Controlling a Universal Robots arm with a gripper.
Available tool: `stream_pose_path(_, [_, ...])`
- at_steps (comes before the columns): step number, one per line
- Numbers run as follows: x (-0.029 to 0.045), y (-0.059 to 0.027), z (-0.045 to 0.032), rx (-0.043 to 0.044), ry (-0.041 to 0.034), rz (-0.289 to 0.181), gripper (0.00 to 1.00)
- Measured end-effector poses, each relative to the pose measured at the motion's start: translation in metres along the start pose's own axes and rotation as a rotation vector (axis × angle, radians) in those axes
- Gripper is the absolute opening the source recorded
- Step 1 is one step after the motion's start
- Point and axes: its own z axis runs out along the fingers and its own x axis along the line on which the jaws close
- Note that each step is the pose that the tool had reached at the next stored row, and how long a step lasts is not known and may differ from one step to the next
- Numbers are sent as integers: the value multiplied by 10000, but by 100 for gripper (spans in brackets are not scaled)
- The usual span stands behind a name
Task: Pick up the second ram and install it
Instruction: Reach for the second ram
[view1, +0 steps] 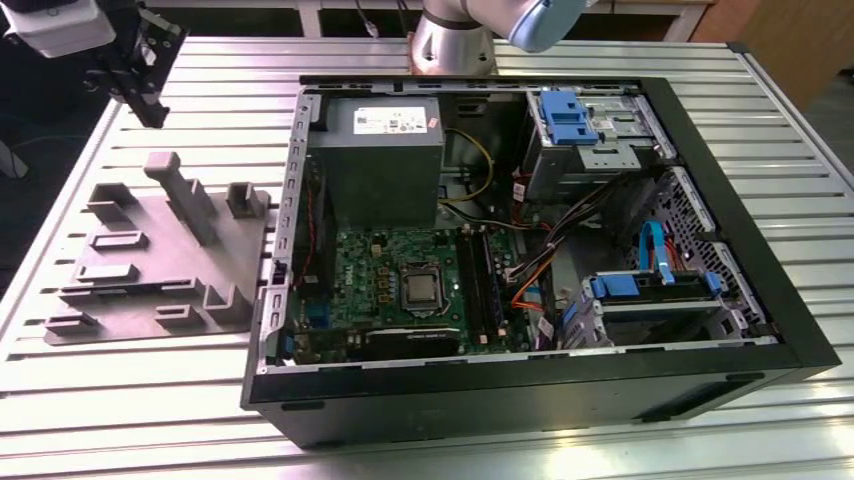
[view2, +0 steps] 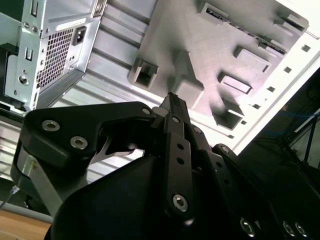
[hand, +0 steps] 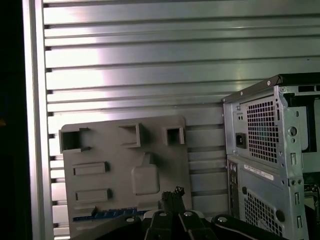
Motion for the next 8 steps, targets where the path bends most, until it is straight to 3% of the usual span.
stream_pose_path(8, [106,-42,38,5,-2,0,10])
